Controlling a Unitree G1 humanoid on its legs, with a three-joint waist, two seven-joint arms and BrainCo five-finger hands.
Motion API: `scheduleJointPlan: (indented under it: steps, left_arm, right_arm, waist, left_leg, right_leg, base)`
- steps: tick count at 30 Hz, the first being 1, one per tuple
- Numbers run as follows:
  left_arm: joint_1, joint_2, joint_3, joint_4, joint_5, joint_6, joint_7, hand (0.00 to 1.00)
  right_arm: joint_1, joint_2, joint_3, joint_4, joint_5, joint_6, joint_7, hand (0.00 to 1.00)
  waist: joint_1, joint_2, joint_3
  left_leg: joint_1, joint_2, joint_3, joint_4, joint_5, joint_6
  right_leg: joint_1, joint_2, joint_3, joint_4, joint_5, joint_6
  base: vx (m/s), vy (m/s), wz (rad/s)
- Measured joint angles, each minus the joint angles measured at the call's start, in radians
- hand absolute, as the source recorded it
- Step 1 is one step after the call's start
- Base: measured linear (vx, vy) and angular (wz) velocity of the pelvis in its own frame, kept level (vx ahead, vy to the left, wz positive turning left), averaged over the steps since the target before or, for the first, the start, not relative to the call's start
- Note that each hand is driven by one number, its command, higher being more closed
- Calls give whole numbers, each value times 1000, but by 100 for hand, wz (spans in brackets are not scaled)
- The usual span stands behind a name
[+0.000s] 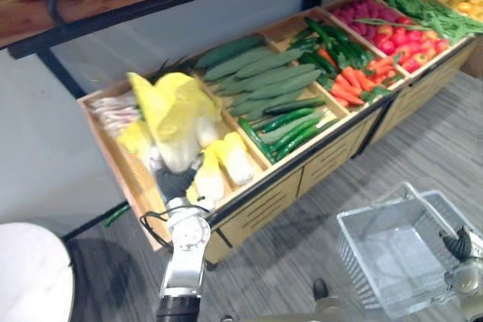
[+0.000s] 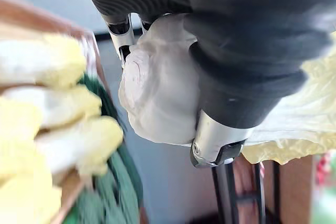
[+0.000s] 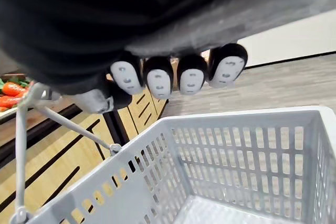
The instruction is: Pick vegetable in the basket
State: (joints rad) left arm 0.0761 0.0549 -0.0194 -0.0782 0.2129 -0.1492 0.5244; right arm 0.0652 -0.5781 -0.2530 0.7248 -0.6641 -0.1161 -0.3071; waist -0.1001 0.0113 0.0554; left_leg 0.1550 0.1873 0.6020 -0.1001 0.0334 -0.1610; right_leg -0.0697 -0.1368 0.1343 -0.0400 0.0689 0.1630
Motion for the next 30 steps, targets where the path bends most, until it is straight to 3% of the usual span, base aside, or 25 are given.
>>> scheduleJointPlan:
  steps: [9,12,15,20,30]
  left_arm:
    - [7,94,-134,-20,-176,-61,-194,100]
    - [7,180,-178,-20,-312,-92,-295,100]
    - [5,295,-215,-18,-490,-104,-444,100]
    - [-11,340,-264,3,-595,-105,-536,100]
    - [-144,427,-451,17,-681,-104,-665,100]
  right_arm:
    - [-171,-106,201,36,12,-14,70,100]
    - [-232,-125,258,15,42,-17,76,100]
    - [-242,-138,268,-67,124,-20,78,100]
    - [-246,-150,309,-148,164,-27,98,100]
    - [-262,-151,349,-344,235,-67,122,100]
  waist:
    - [-2,14,-3]
    - [-4,20,2]
    - [-7,35,7]
    - [-1,39,11]
    - [10,51,57]
  left_leg:
    - [91,-31,215,4,-45,-15]
    - [126,-39,293,5,-66,-30]
    - [163,-42,361,5,-80,-45]
    - [186,-15,404,47,-104,-59]
    - [196,55,487,166,-168,-83]
  right_leg:
    - [-59,40,228,4,41,24]
    - [-69,58,305,-2,44,29]
    - [-65,80,363,-14,53,31]
    - [-49,105,393,-19,58,25]
    - [-51,150,444,0,67,29]
  base:
    - [11,-2,-77]
    - [-25,1,-83]
    - [-1,-15,-59]
    - [36,-29,-24]
    - [10,-28,-20]
